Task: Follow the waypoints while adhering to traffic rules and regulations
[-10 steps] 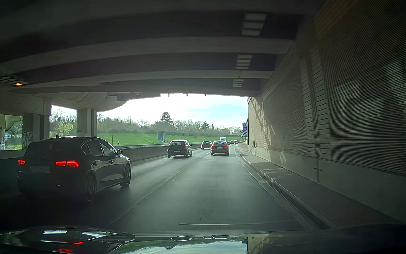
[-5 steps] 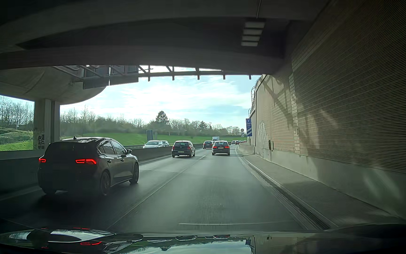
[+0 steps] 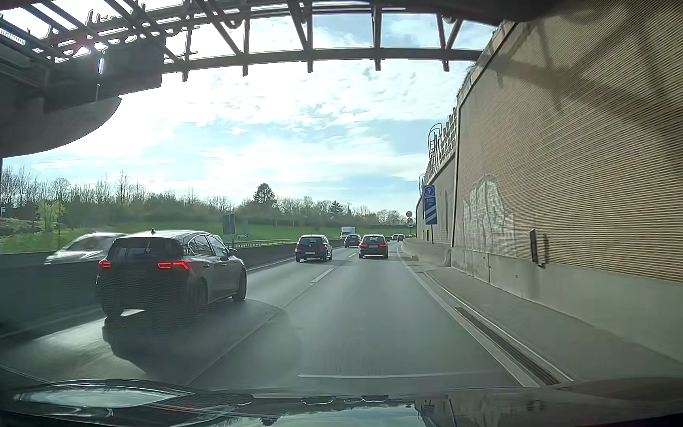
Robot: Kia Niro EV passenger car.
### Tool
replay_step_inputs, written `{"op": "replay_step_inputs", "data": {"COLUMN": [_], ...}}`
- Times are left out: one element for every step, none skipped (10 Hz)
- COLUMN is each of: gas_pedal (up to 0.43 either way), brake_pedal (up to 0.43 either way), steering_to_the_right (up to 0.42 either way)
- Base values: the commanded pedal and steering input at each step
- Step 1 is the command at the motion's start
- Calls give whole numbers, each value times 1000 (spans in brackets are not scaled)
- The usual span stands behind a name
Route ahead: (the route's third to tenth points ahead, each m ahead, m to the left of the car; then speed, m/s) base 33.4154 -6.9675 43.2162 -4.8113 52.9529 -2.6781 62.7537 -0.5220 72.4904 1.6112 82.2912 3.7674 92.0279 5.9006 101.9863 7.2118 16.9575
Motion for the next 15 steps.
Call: {"op": "replay_step_inputs", "data": {"gas_pedal": [209,209,209,209,209,209,209,209,209,209,209,209,209,209,209], "brake_pedal": [0,0,0,0,0,0,0,0,0,0,0,0,0,0,0], "steering_to_the_right": [3,4,4,4,4,4,4,4,4,4,3,4,4,4,4]}}
